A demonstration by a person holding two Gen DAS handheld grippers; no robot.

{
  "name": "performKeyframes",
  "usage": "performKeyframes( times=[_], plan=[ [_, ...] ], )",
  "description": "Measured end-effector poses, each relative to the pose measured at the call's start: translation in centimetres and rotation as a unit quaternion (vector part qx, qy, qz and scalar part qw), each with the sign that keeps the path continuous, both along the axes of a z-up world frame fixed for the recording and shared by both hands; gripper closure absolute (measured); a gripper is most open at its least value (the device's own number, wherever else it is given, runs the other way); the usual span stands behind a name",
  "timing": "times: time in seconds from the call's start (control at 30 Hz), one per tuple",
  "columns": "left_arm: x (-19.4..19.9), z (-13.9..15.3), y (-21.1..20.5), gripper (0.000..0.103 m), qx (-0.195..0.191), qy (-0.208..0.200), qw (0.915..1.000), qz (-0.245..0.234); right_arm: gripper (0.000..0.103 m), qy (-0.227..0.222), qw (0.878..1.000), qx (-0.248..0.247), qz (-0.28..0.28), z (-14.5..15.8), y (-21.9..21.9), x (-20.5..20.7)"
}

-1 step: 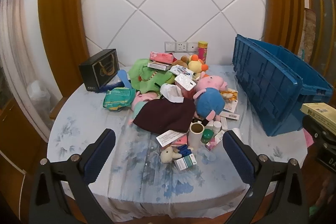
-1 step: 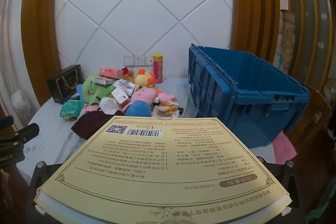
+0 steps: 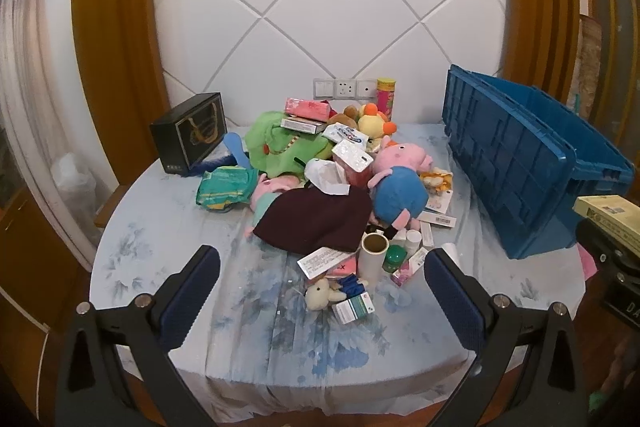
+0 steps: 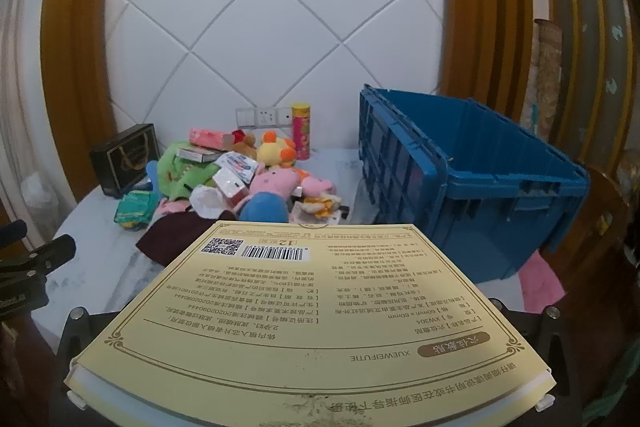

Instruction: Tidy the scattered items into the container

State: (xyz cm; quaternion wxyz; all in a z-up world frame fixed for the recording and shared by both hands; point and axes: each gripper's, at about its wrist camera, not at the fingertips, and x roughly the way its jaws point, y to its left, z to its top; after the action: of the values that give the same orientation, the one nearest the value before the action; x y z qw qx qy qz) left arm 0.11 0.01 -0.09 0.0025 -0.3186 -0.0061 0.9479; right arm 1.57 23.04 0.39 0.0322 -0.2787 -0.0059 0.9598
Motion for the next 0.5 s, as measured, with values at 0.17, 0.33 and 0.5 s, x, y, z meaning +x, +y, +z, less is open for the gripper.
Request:
performKeyframes(
  times=[0.17,0.33,0.5],
  plan=[
    [0.4,-0.3,0.0,0.000,-0.004,0.002,1.0000,-0.001,0.000,0.007,1.000,0.004,0.000,0.1,-0.3,0.7],
    [0.8,-0.5,-0.1,0.000,-0.008,0.003,1.0000,-0.001,0.000,0.014,1.000,0.009,0.000,0.3,-0.6,1.4],
    [1.0,-0.9,-0.2,0.000,-0.017,0.004,0.9998,-0.003,0.000,0.013,1.000,0.008,-0.002,0.0,-0.4,2.0]
  ],
)
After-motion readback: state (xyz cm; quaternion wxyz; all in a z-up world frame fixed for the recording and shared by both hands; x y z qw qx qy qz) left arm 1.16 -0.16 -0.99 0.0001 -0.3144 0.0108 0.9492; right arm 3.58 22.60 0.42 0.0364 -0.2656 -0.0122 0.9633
